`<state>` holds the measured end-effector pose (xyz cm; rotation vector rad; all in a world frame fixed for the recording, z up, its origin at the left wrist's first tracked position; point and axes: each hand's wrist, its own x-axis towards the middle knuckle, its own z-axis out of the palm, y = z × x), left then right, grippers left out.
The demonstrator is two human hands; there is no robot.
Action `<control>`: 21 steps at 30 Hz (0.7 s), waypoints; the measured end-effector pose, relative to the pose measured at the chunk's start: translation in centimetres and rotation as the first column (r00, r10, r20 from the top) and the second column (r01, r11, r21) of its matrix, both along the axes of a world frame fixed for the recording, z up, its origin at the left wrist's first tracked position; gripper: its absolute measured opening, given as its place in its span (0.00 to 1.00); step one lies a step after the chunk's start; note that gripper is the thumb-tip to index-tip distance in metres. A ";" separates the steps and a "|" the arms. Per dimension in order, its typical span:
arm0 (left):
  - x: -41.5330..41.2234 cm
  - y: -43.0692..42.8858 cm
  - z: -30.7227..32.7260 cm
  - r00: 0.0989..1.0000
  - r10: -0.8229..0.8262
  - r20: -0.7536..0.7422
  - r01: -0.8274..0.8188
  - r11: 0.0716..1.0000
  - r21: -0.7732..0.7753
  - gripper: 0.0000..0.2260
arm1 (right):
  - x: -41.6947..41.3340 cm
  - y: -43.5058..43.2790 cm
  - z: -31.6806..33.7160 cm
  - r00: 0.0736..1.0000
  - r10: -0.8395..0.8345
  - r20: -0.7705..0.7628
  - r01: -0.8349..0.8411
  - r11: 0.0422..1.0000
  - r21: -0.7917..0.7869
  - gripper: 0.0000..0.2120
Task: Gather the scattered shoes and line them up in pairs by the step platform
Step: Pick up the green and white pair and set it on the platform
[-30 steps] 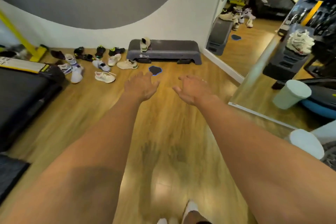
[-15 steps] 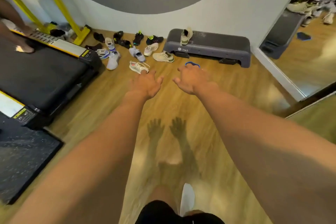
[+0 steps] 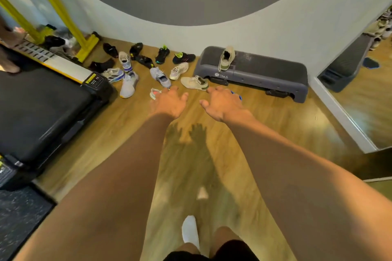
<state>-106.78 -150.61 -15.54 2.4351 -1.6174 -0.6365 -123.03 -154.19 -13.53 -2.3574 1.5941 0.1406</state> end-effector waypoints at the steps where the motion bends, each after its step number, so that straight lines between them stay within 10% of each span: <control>1: 0.4 -2.0 0.0 1.000 0.001 -0.020 -0.001 1.000 -0.006 0.25 | 0.5 -1.8 -0.2 1.000 -0.015 0.007 0.015 1.000 0.010 0.25; 21: 6.0 -42.6 -9.8 0.987 -0.001 -0.163 0.016 0.996 0.087 0.28 | 6.1 -42.3 -9.2 0.985 -0.145 0.088 0.127 0.974 0.186 0.24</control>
